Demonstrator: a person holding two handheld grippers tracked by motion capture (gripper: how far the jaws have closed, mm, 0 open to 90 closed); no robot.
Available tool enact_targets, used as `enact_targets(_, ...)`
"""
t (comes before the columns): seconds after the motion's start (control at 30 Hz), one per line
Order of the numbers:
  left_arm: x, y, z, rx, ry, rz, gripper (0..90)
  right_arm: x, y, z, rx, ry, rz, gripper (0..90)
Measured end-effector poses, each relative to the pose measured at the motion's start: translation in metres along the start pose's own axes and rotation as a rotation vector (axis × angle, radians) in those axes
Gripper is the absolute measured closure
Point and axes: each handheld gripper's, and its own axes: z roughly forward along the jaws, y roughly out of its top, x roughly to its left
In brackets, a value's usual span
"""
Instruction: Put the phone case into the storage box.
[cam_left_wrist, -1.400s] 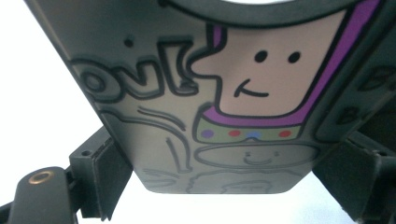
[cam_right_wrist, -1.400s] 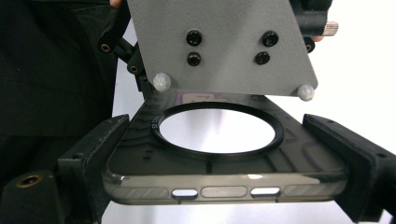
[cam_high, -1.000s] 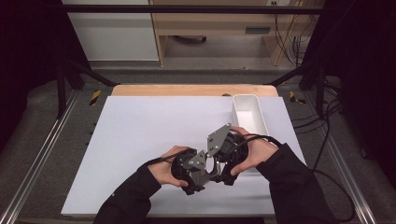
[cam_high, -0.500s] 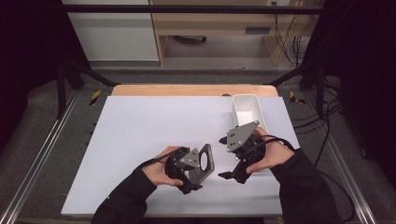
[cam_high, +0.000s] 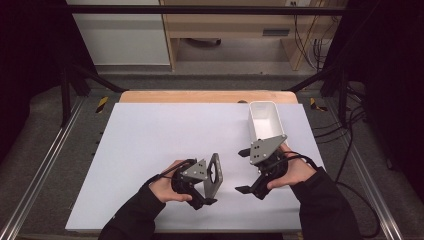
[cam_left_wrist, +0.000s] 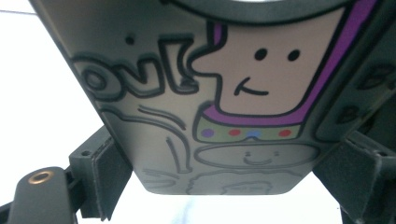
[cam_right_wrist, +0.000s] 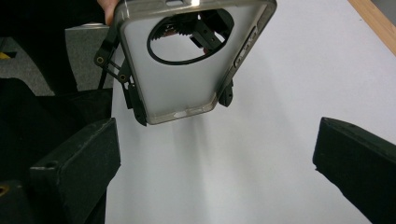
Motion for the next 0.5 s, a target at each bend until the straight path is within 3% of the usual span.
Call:
enact_targets(0.33, -0.0027, -0.0084, -0.0038, -0.089, -0.021, -0.031, 11.7, 0.0035, -0.0036, 0.0065, -0.052, -0.005, 0.008, 2.2)
enact_targets(0.5, -0.0031, -0.0088, -0.0053, -0.108, -0.025, -0.032, 11.7, 0.0049, -0.0027, 0.0091, -0.081, 0.0, 0.011, 2.8)
